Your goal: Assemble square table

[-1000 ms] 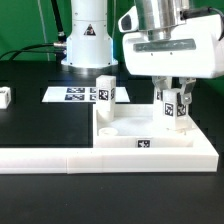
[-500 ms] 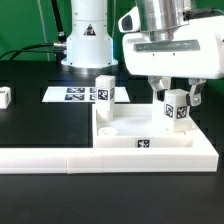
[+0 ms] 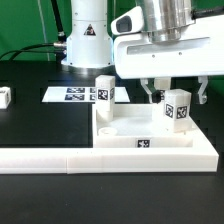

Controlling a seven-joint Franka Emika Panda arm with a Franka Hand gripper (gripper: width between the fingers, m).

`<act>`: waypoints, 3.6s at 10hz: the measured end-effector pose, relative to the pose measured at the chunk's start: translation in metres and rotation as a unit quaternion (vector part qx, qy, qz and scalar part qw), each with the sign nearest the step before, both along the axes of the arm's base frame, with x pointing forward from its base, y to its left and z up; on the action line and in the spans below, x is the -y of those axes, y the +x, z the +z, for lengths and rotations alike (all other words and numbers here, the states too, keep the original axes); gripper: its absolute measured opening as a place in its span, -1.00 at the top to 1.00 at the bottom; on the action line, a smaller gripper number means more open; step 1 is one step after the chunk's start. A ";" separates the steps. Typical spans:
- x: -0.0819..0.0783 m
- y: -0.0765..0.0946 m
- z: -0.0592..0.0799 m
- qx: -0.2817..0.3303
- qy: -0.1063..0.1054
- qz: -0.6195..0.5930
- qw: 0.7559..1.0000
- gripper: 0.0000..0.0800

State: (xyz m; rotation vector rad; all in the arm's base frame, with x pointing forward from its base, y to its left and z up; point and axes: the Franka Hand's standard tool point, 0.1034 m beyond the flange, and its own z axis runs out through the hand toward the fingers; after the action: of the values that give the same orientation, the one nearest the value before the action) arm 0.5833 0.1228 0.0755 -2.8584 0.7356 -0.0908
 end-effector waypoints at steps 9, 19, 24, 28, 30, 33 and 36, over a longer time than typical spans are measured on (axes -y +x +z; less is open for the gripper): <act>0.003 0.007 0.004 0.041 -0.062 0.377 0.923 -0.62; 0.008 0.007 0.004 0.029 -0.044 0.169 0.984 0.27; 0.009 0.006 0.004 -0.002 -0.022 -0.098 0.995 0.27; 0.008 0.005 0.003 -0.029 0.007 -0.249 0.968 0.27; 0.008 0.005 0.003 -0.034 0.013 -0.276 0.960 0.27; 0.007 0.004 0.002 -0.024 0.000 -0.183 0.983 -0.54; 0.004 0.004 0.002 -0.006 -0.021 -0.032 0.999 -0.62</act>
Offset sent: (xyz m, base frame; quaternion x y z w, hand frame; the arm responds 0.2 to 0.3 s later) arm 0.0110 -0.0084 0.0055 -0.0797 -0.0088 -0.2450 0.9662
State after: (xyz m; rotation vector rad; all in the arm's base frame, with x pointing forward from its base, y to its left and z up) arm 0.5871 0.1185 0.0775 -2.8769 0.8381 -0.1003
